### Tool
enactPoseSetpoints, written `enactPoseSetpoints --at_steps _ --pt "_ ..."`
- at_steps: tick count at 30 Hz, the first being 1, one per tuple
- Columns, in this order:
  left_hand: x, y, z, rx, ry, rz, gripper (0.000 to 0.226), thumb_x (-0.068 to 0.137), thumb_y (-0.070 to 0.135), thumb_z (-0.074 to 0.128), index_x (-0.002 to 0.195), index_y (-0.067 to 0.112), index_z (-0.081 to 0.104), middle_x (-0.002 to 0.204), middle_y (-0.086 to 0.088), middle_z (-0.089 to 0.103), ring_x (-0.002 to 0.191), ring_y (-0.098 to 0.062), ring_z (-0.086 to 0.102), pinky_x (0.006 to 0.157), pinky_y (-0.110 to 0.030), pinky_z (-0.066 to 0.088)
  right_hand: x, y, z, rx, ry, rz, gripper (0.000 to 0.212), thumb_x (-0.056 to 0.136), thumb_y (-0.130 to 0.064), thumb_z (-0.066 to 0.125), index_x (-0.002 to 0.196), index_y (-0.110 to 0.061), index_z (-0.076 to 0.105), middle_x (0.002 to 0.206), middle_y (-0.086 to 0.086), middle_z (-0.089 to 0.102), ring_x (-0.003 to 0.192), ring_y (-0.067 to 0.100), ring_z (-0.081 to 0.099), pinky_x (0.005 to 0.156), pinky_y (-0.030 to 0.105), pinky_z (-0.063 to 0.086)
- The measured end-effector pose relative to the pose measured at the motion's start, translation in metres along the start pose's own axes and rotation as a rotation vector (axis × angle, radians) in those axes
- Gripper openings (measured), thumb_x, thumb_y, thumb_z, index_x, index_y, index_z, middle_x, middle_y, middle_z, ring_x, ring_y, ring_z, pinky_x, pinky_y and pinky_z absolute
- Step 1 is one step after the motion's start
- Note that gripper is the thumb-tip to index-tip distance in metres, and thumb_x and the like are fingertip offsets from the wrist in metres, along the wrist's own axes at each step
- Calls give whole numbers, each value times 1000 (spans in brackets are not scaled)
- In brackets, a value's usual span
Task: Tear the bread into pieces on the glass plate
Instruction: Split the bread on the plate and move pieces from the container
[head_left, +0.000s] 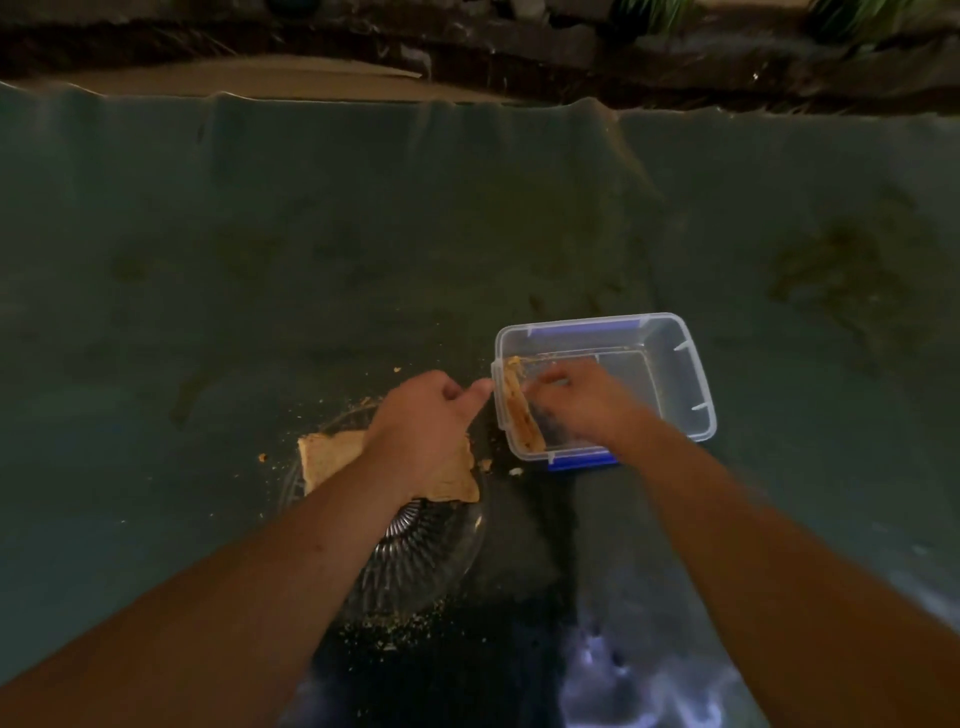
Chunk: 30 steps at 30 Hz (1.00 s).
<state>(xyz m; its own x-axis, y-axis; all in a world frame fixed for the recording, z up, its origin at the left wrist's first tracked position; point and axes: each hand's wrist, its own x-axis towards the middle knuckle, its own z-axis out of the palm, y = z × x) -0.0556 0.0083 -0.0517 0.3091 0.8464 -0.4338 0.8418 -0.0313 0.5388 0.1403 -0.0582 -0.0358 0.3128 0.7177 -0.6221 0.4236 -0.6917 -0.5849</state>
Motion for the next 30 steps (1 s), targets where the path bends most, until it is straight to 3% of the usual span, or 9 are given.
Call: enactPoseSetpoints --at_steps 2,4,6,12,16,19,24,27,30 --pt "5 23 6 23 -135 -69 78 84 89 38 94 19 72 85 -1 70 80 -19 66 65 -35 47 12 12 -8 -79 -172 -34 21 90 -50 77 99 -35 66 101 -7 73 83 8 71 67 24 53" --pt "7 38 12 46 -209 -166 99 77 96 35 117 12 70 106 -12 73 97 -32 69 85 -45 55 22 21 -8 -143 -244 -57 37 80 -54 85 102 -35 62 101 -10 72 86 8 71 72 28 52" --pt "8 44 17 61 -228 -229 104 74 97 42 127 11 66 112 -13 71 101 -35 69 89 -46 55 29 26 -9 -98 -316 -68 43 75 -50 89 106 -33 64 101 -7 77 86 9 75 76 28 56" --pt "5 51 30 111 -200 -211 71 77 83 64 93 14 72 84 -6 71 75 -22 67 53 -35 40 41 31 -16 -128 -431 -113 42 67 -57 89 101 -40 72 90 -14 80 89 11 75 74 28 53" --pt "1 52 33 91 -153 -198 61 81 76 66 84 16 69 75 -4 70 69 -20 67 52 -34 40 44 36 -19 -126 -463 -119 30 76 -54 86 100 -46 70 90 -17 78 83 6 73 68 22 50" --pt "-1 49 34 1 -135 -186 51 81 71 71 83 19 67 78 -3 74 71 -19 70 62 -37 53 43 39 -23 -145 -471 -143 24 84 -44 84 104 -44 70 92 -13 78 79 5 74 69 23 51" --pt "-5 51 37 -20 -80 -138 26 86 48 78 85 27 62 78 2 70 67 -13 66 53 -31 44 38 36 -10 -223 -199 -175 12 93 -33 73 87 -35 62 85 -5 72 75 10 71 67 29 55" --pt "-7 57 39 -10 -41 -130 21 88 39 76 84 27 59 78 2 67 64 -11 62 49 -28 39 31 30 3 -297 9 -137 21 98 -34 66 79 -27 63 77 -1 69 72 14 67 67 32 52" --pt "-9 60 35 -100 15 -157 20 87 35 76 84 27 57 79 1 67 62 -13 63 46 -28 38 15 24 6 -354 174 -108 28 103 -40 57 86 -20 65 83 3 69 79 20 66 80 41 54"
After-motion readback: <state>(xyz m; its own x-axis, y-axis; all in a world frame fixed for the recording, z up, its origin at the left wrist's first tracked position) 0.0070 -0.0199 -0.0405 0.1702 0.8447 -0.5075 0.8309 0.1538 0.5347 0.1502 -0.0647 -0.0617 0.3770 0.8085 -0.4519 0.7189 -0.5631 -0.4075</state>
